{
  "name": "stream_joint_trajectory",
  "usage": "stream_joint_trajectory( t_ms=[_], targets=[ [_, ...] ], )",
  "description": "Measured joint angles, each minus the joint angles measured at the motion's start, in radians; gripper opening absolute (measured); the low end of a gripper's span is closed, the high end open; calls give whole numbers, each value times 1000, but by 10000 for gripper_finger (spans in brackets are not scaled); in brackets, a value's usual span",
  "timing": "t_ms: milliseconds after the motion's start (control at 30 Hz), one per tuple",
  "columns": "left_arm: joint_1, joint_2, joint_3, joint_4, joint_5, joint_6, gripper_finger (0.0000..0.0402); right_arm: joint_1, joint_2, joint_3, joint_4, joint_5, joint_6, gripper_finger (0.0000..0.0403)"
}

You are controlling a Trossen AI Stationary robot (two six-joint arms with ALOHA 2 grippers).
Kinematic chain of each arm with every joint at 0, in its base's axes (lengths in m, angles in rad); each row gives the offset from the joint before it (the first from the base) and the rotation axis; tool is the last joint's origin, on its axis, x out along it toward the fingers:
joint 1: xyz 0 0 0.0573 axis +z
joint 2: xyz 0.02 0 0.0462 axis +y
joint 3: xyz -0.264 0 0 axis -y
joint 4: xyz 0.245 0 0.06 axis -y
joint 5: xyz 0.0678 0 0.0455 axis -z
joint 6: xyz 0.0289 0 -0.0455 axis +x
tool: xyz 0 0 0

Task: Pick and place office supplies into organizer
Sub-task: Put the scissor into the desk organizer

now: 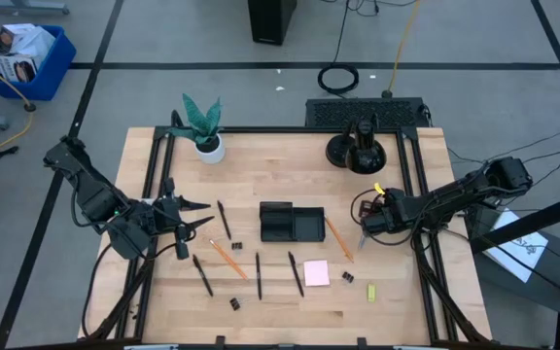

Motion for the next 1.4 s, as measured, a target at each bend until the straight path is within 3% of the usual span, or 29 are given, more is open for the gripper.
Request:
stream_joint_trajectory(
  t_ms=[700, 1033, 1400],
  targets=[
    [0, 0, 0, 0, 1, 0, 127, 0, 0, 0, -2, -6, 34, 76],
    [0, 0, 0, -1, 2, 0, 127, 0, 0, 0, -7, -8, 34, 15],
    [0, 0, 0, -8, 12, -2, 127, -1, 0, 0, -10, -24, -1, 15]
  ],
)
